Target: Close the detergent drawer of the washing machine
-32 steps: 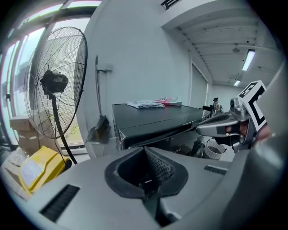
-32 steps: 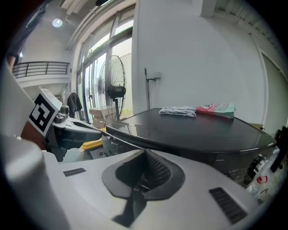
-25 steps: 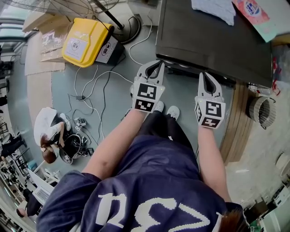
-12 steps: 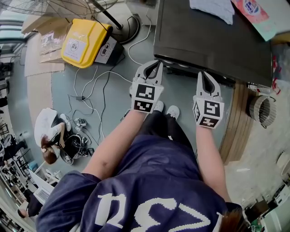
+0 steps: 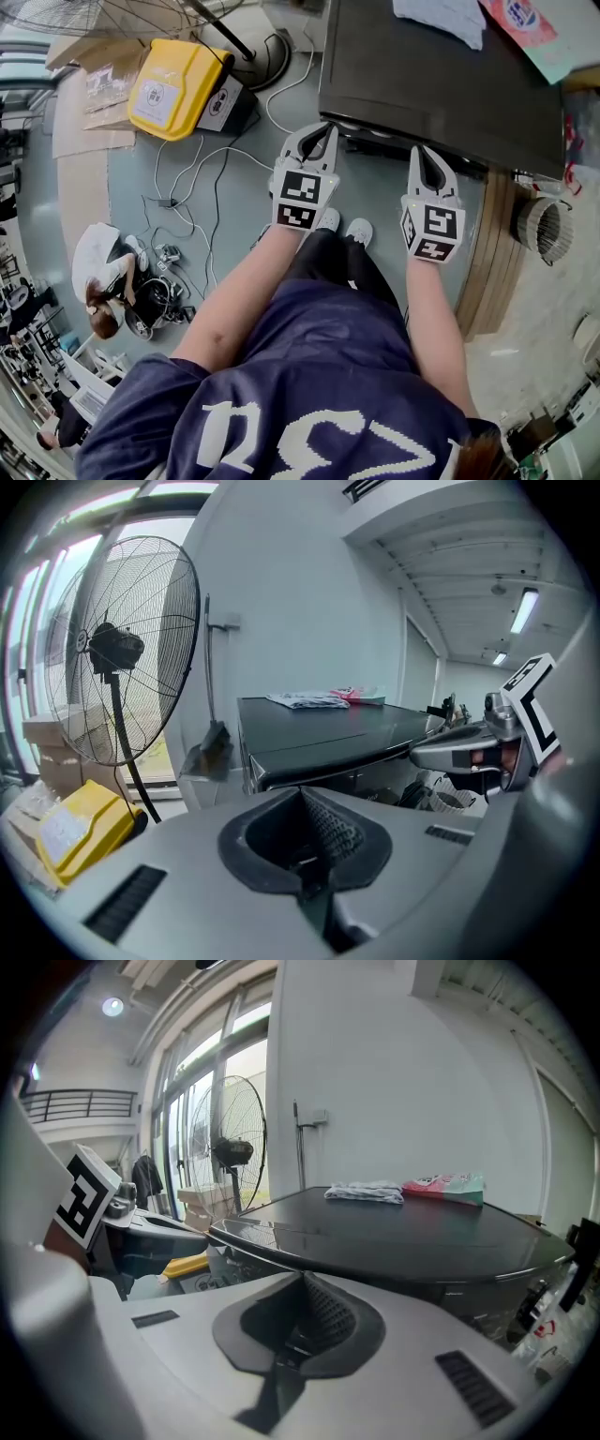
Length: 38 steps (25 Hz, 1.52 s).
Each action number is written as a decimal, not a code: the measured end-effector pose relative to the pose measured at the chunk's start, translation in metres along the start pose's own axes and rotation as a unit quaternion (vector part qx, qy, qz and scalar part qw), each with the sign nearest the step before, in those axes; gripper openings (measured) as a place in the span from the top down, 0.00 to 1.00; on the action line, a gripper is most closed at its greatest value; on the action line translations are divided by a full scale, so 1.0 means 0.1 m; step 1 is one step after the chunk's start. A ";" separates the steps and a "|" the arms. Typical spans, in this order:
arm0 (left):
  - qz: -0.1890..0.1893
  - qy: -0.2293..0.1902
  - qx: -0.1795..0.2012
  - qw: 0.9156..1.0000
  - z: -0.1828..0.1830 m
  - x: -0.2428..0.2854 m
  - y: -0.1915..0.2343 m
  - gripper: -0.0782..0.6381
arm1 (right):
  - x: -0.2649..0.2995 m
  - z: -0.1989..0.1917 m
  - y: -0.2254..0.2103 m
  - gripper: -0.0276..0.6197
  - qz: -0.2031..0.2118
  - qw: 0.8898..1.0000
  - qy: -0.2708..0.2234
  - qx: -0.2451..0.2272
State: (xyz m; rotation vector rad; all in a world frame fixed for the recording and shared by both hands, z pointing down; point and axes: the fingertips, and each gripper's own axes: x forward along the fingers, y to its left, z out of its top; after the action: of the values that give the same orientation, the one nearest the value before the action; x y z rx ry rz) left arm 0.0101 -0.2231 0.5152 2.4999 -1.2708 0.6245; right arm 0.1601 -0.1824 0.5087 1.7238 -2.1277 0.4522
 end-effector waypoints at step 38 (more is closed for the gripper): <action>0.009 -0.115 0.017 0.993 1.12 -0.89 0.00 0.86 | -1.02 1.27 0.06 0.93 0.004 0.990 -0.143 -0.011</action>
State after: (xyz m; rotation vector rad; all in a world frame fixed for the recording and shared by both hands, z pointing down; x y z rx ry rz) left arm -0.0076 -0.2080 0.3742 2.6526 -1.3729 0.3732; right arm 0.1630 -0.1518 0.3483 1.8631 -2.3242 0.1915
